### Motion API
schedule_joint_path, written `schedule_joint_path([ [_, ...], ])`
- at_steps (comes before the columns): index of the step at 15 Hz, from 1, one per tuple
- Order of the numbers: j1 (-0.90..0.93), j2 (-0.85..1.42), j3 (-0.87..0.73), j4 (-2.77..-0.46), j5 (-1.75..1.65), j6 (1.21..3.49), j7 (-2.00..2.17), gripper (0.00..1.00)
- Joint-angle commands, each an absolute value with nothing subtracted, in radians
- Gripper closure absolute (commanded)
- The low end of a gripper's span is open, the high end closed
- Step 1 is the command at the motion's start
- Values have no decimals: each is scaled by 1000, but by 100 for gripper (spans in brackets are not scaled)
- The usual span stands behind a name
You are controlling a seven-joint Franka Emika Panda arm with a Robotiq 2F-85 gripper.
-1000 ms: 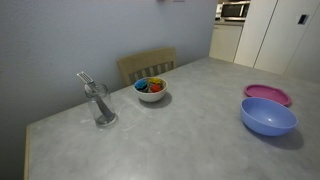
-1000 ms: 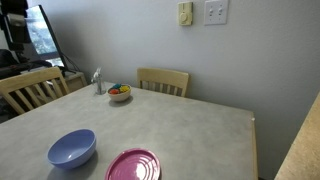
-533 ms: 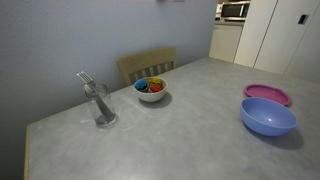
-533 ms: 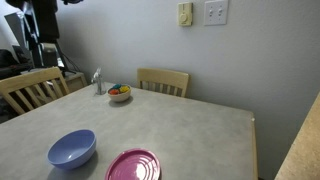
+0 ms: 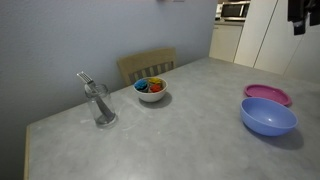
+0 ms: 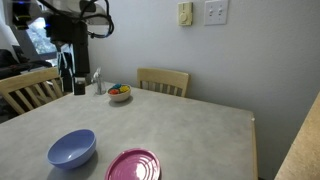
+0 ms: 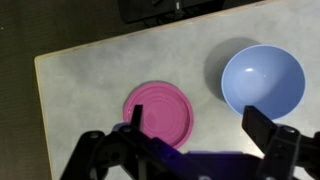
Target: Put the lid on the bowl
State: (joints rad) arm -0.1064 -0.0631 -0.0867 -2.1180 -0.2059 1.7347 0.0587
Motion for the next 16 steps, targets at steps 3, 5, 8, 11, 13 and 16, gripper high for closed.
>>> schedule_joint_path([
  [3, -104, -5, -93, -2093, -205, 1733, 58, 0],
  [5, -104, 21, -95, -2081, -205, 1733, 58, 0],
  [8, -104, 30, -96, -2072, -205, 1733, 58, 0],
  [11, -105, 59, -98, -2058, -197, 1739, 64, 0],
  [13, -109, 87, -101, -2047, -185, 1748, 74, 0],
  [16, -119, 134, -111, -2020, -145, 1756, 84, 0],
])
